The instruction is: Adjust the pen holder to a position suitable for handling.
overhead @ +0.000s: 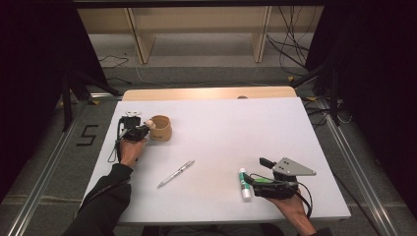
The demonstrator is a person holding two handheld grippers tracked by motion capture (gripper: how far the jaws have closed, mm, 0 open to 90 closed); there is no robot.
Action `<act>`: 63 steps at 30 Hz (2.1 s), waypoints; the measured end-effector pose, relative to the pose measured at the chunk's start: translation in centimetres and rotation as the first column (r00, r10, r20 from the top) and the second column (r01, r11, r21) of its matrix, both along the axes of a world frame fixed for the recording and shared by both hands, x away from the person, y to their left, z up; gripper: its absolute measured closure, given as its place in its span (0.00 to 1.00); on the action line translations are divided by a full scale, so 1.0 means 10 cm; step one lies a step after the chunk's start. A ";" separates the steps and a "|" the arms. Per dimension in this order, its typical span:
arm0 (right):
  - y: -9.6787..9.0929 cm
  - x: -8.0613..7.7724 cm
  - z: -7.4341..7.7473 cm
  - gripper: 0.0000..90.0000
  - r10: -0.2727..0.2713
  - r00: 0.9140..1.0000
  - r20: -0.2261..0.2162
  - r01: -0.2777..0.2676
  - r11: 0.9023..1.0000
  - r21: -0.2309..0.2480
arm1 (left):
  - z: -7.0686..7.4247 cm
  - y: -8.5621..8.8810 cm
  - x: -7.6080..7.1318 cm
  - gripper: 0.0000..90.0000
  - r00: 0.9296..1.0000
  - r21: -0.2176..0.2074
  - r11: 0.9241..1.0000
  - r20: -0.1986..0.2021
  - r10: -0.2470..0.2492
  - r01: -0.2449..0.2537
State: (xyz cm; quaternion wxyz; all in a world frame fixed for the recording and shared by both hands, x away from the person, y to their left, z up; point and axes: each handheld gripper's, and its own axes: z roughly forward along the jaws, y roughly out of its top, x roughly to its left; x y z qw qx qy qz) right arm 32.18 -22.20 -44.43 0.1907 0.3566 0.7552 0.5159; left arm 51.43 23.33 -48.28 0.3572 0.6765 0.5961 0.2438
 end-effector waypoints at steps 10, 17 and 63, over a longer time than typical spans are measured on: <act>-0.02 -0.01 0.01 0.22 -0.003 1.000 0.009 0.003 1.000 0.004 | 0.01 -0.29 0.02 0.99 0.998 0.028 0.998 -0.004 -0.064 0.064; -0.01 -0.01 0.01 0.22 -0.001 1.000 0.007 0.001 1.000 -0.001 | 0.03 -0.47 -0.01 0.99 0.994 0.033 0.993 -0.011 -0.112 0.112; -0.01 -0.01 0.01 0.22 0.005 1.000 0.008 -0.005 1.000 -0.005 | 0.07 -1.33 -0.16 0.99 0.953 0.059 0.951 -0.003 -0.304 0.304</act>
